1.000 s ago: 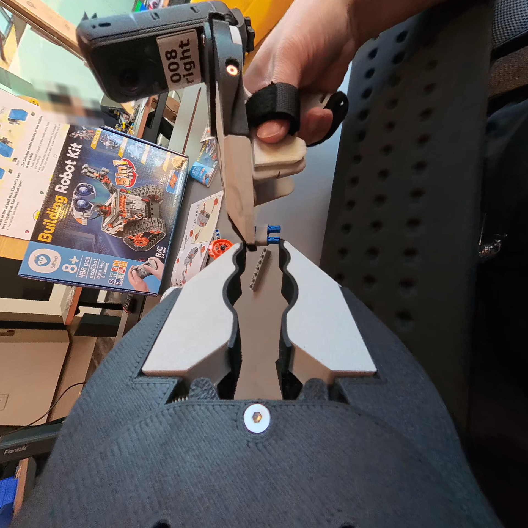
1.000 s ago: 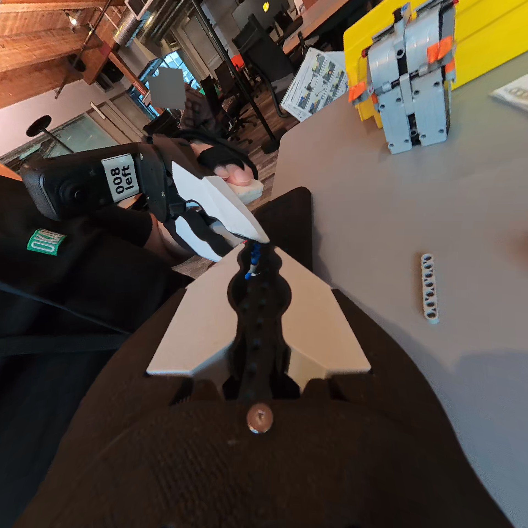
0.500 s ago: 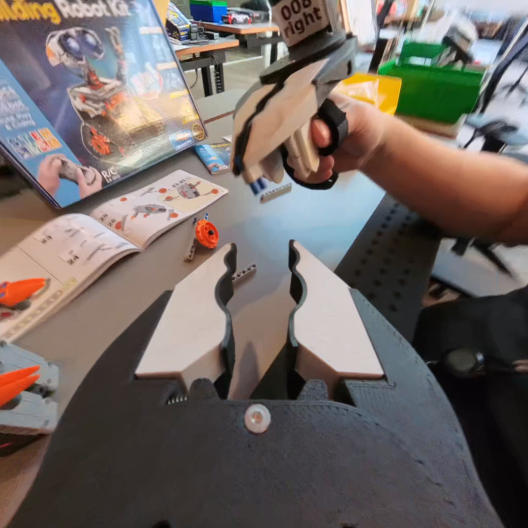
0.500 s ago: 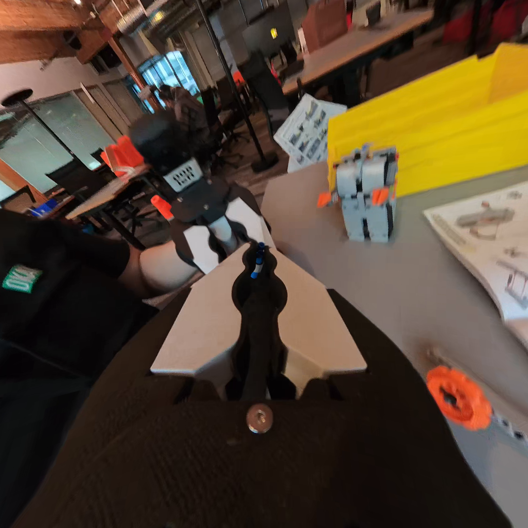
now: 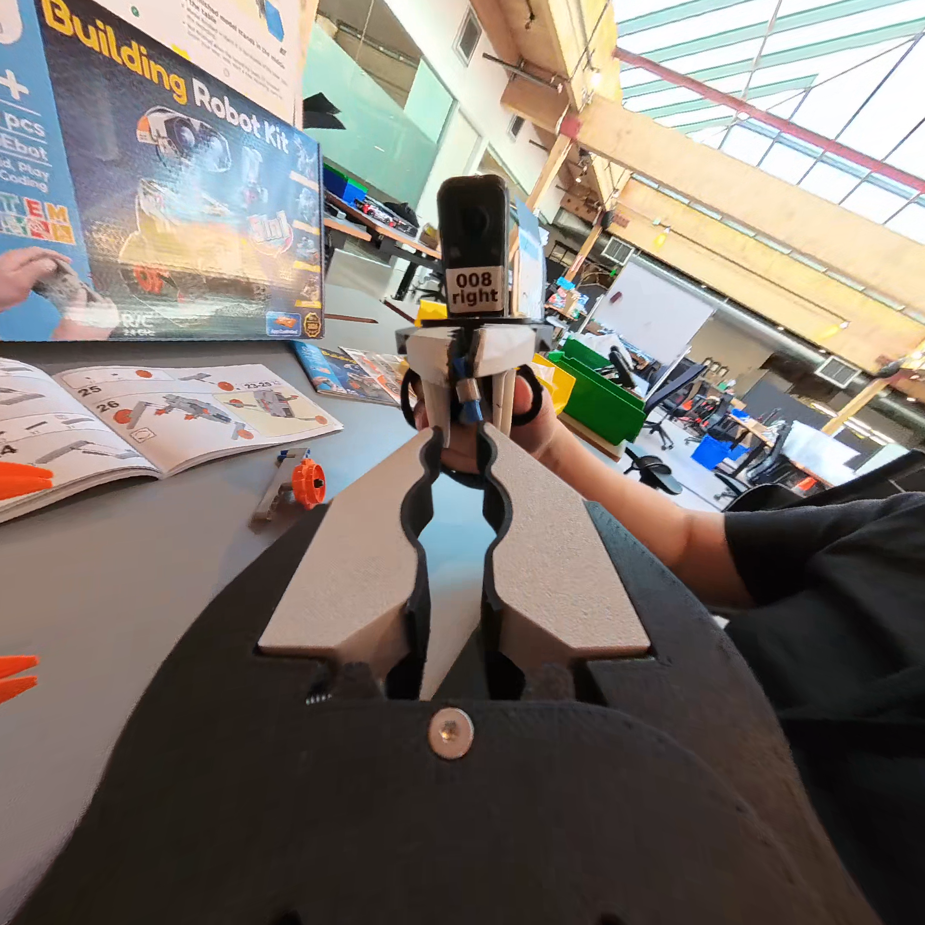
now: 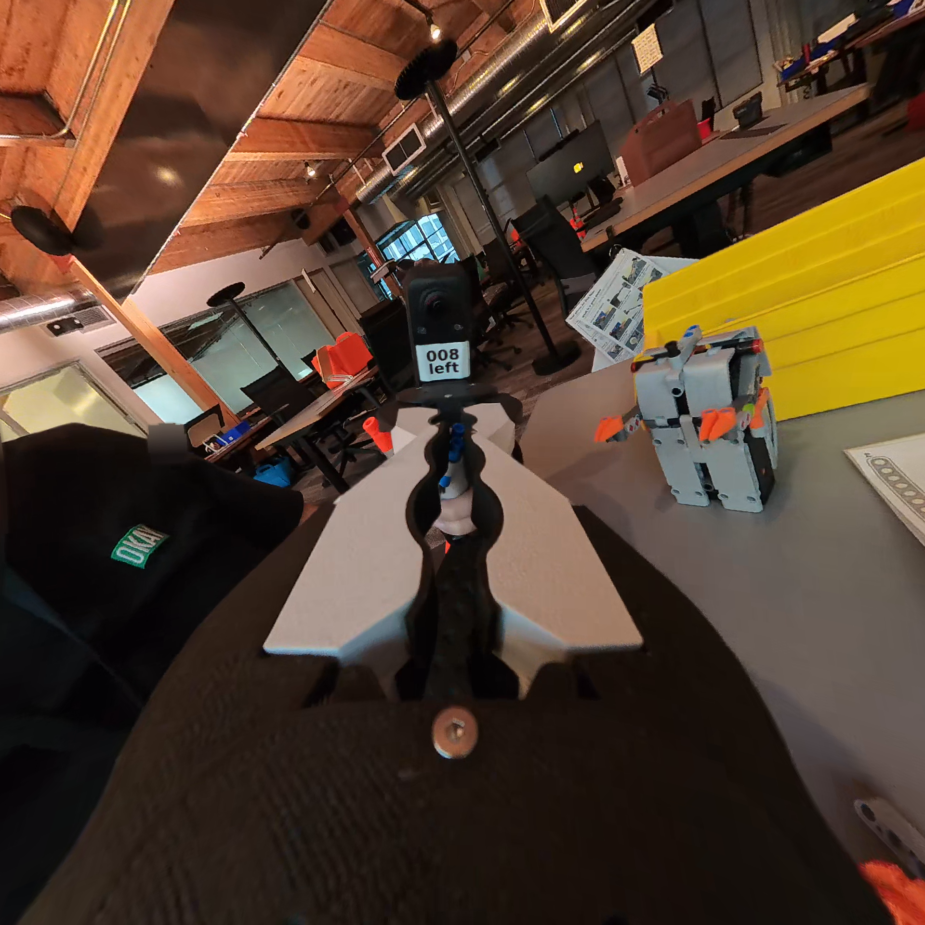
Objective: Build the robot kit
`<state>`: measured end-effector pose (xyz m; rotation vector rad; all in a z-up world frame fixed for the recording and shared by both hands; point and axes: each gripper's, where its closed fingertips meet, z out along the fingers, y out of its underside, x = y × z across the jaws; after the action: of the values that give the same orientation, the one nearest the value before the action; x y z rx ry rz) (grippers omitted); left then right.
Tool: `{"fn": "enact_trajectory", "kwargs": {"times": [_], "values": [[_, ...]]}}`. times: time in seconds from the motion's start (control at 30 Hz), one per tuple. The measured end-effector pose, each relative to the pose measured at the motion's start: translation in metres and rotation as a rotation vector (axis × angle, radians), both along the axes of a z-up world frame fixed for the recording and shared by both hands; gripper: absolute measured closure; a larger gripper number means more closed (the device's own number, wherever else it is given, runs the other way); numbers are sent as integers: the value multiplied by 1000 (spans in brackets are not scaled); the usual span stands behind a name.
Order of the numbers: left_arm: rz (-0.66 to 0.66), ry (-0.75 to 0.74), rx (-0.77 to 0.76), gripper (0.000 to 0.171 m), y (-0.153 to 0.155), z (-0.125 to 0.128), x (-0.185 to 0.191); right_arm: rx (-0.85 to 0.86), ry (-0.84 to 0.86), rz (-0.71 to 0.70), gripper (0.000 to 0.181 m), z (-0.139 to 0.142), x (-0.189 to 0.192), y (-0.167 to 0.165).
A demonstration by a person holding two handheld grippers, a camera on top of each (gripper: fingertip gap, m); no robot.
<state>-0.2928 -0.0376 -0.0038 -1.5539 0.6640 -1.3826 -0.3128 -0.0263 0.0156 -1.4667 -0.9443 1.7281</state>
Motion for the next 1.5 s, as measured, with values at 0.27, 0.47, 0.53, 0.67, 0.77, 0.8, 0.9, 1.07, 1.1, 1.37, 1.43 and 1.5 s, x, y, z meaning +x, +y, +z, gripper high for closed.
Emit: {"fn": "enact_trajectory", "kwargs": {"times": [0.27,0.47,0.53,0.67,0.77,0.8,0.9,1.07,1.1,1.37,1.43,1.5], "values": [[-51,-28,-18,157,-4,-7,3,52,-10,-49,179,-12,-1,1],[-49,2,-17,170,-8,-13,-5,41,2,-9,172,-14,-1,-6],[-62,30,-55,170,-9,-18,-10,209,-53,-28,158,-17,5,-8],[-127,118,-147,169,-17,-31,-17,904,-349,-148,147,-42,9,-12],[-209,256,-247,169,-27,-52,-19,1336,-628,-144,138,-62,5,-16],[-232,284,-267,169,-31,-56,-19,1434,-687,-105,135,-68,2,-20],[-259,347,-285,169,-34,-63,-19,1593,-740,10,137,-77,-7,-32],[-274,400,-286,169,-34,-71,-13,1589,-821,58,169,-87,-4,-23],[-284,401,-296,169,-35,-73,-12,1576,-817,53,170,-88,-4,-24],[-328,452,-314,169,-36,-91,0,1445,-882,-47,171,-111,18,-26],[-323,475,-302,169,-33,-95,5,1404,-924,-57,169,-119,26,-26],[-335,495,-303,169,-33,-99,9,1392,-938,-74,164,-122,31,-27]]}}
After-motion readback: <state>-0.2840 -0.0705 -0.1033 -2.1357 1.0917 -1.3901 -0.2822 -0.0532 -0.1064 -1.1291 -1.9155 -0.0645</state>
